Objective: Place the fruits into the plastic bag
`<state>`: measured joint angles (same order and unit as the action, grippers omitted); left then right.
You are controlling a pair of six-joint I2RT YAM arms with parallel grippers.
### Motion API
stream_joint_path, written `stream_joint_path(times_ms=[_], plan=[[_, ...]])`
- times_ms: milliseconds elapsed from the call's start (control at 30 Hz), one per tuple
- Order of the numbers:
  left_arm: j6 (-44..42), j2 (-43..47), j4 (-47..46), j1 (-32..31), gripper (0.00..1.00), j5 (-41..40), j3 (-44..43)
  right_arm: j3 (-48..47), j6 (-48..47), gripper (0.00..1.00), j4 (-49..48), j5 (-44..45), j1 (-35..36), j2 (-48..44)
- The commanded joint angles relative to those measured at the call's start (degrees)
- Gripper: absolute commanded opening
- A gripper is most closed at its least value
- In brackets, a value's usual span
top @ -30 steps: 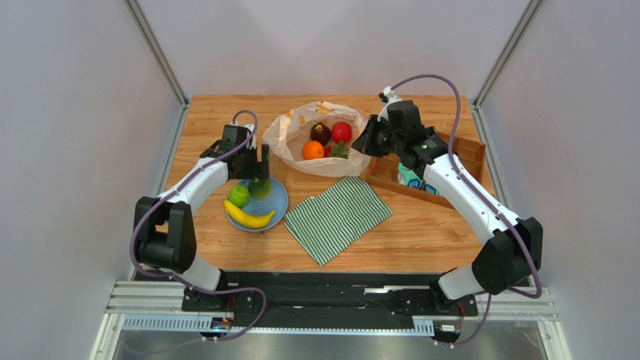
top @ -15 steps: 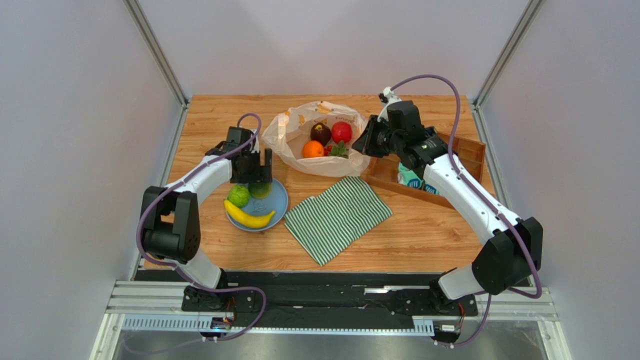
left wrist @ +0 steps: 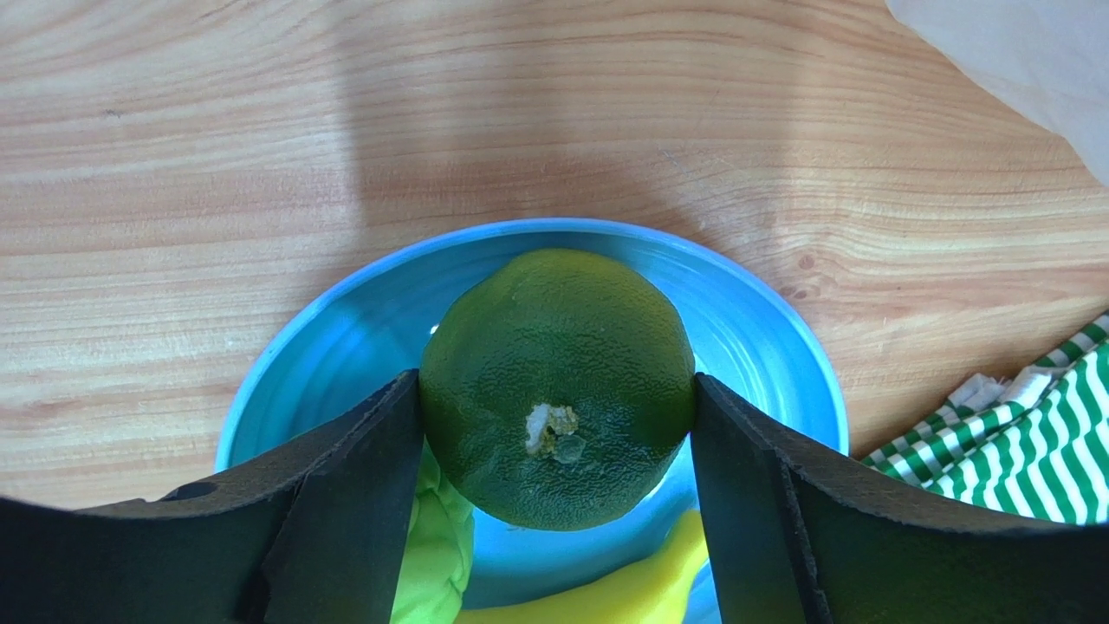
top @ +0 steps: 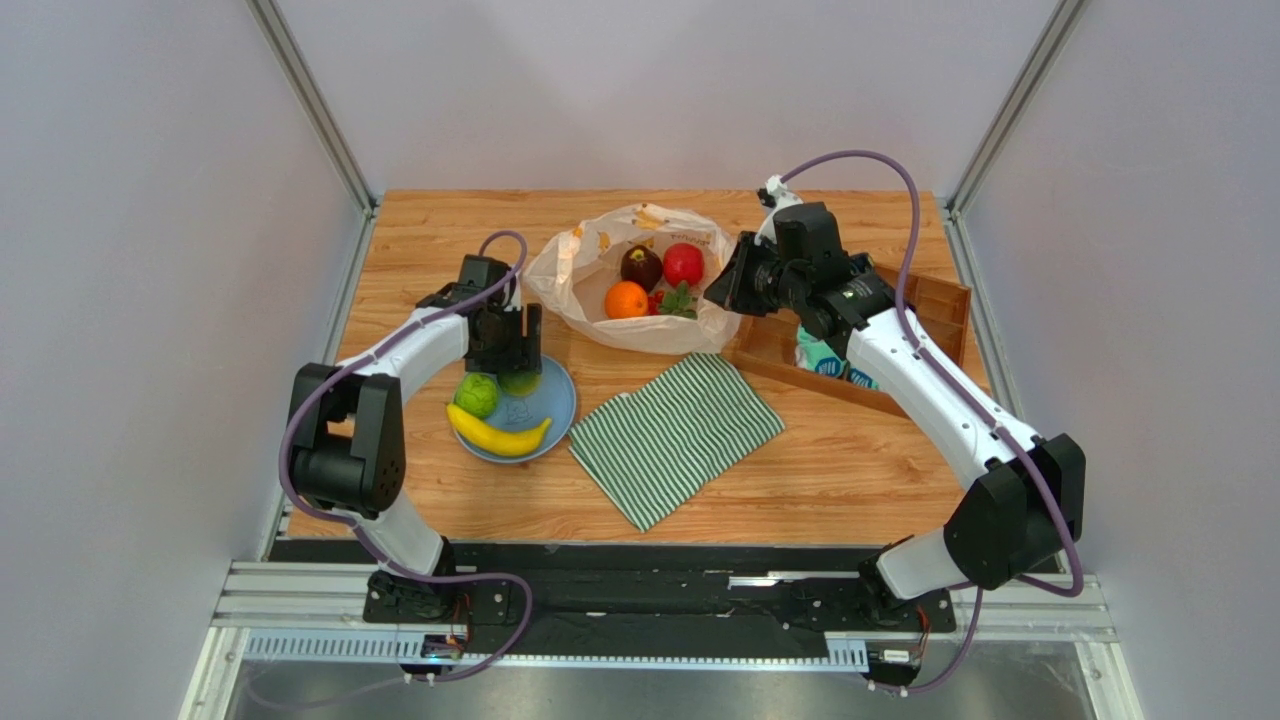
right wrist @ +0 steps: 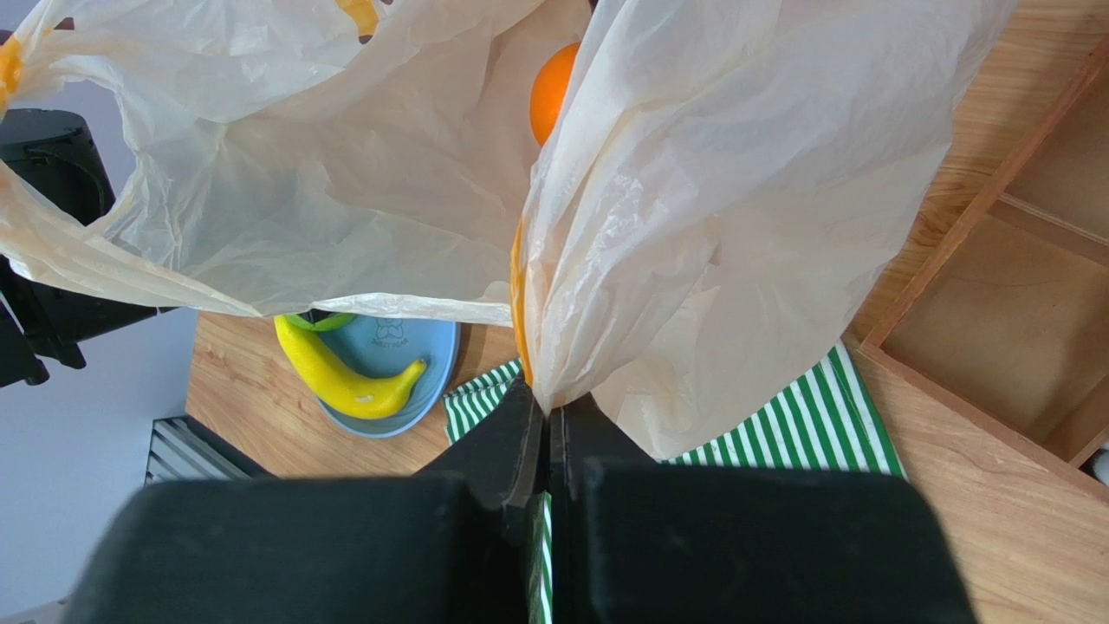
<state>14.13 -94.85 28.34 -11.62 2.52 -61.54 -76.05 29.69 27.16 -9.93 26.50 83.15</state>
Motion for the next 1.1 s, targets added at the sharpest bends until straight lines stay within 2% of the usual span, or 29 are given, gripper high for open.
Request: stream_joint_path(times_ms=[0,400,533,733,1067], plan=[[0.2,0.6,0.1,-0.3,0.71,-0.1,-2.2,-0.1,-0.9,0.00,-0.9,0.7,0.1,-2.5],[1.0,6.3,-3.0,-0.3,0.68,4.6,-0.9,0.1,-0.9,0.00,-0.9,0.8,0.2,-2.8],[1.5,10.0,-2.7,-0.1,0.70,1.7,-0.5,0.2,-0.9,0.00,-0.5,1.0,0.2,-3.2],[2.0,15.6,-1.2,6.9,0.73,2.7,0.5,0.5,-1.0,0.00,-0.2,1.6,0.1,-3.9],[2.9,28.5,-0.9,7.6,0.73,3.8,-2.5,0.8,-0.7,0.00,-0.9,1.1,0.1,-3.3]])
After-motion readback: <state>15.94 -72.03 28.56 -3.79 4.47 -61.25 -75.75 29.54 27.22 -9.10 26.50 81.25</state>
